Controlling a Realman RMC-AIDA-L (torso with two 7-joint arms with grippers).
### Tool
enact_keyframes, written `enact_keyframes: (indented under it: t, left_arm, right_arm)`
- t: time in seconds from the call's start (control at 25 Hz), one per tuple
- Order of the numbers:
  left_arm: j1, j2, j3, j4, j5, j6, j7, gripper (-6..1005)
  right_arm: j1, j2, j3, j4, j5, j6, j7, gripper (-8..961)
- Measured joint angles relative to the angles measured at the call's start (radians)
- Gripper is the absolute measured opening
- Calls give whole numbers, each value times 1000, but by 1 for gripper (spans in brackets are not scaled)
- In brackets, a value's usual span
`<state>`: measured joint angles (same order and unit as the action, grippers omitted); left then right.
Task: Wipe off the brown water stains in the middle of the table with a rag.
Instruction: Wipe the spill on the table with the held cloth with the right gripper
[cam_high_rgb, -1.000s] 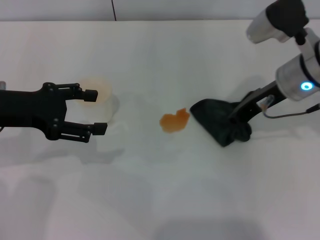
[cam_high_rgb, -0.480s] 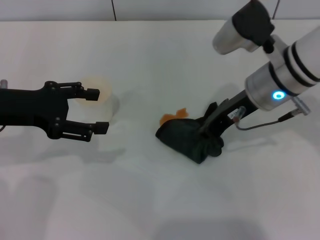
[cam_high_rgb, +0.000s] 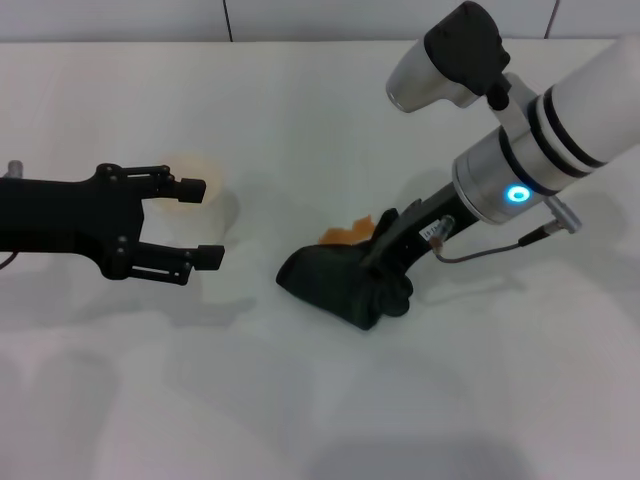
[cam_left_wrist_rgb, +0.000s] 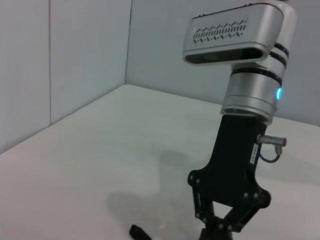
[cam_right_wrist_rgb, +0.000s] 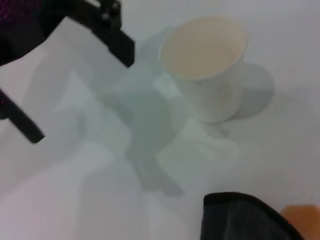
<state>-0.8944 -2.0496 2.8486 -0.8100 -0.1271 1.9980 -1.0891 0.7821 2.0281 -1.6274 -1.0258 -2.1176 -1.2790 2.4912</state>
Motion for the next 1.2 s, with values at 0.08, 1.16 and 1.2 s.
enact_keyframes:
  t: [0.08,1.16,1.2]
  left_arm:
    - [-2,0,0,0,0,0,0,892]
    - [5,-6,0,0,-22,-2,0,891]
    - [5,-7,0,0,-22,-2,0,891]
  right_arm:
    - [8,0,-7,19,5,24,2,57]
    - [38,-8,-29,144,-35,220,14,58]
    - [35,-8,-29,148,-36,231,13,58]
